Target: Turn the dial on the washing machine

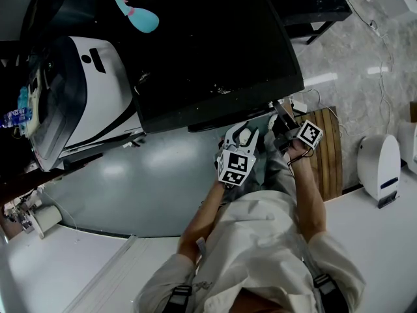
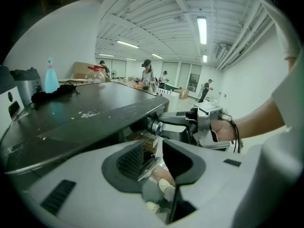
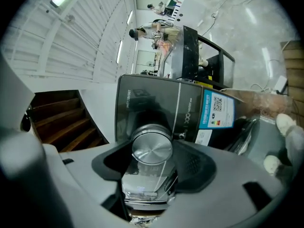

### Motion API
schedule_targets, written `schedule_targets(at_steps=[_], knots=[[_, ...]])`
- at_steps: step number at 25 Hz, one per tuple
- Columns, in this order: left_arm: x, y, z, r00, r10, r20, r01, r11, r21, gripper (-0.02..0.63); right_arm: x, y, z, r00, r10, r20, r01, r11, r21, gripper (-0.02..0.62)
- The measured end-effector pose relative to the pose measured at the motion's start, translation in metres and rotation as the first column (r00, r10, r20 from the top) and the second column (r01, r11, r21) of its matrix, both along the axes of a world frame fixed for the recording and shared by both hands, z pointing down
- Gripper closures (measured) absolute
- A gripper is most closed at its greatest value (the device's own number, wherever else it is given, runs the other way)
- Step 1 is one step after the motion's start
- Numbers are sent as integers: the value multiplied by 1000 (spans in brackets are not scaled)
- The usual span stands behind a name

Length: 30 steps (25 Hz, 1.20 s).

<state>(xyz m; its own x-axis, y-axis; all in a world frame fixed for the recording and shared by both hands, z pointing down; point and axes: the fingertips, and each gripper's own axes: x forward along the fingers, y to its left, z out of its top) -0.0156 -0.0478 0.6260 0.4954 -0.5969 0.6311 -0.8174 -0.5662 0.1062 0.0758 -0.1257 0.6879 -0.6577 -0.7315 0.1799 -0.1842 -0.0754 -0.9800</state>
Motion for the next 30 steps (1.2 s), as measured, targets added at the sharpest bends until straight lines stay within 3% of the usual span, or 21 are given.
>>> schedule_targets(at_steps=[11, 18, 24, 30], knots=[[4, 1, -3, 999, 37, 0, -37, 999, 10, 476, 1, 0, 0, 994, 78, 76, -77, 997, -19, 322], [4, 1, -5, 999, 52, -5, -52, 998, 23, 476, 5, 1, 7, 998, 56, -11, -56, 998, -28, 250], [2, 1, -6, 999, 47, -11, -47, 999, 24, 475, 12, 1, 3, 993, 47, -105, -47, 999, 2, 236], [-4, -3, -8, 999, 28, -20, -28, 999, 36, 476, 19, 5, -7, 949, -7, -314, 31, 997, 71, 239]])
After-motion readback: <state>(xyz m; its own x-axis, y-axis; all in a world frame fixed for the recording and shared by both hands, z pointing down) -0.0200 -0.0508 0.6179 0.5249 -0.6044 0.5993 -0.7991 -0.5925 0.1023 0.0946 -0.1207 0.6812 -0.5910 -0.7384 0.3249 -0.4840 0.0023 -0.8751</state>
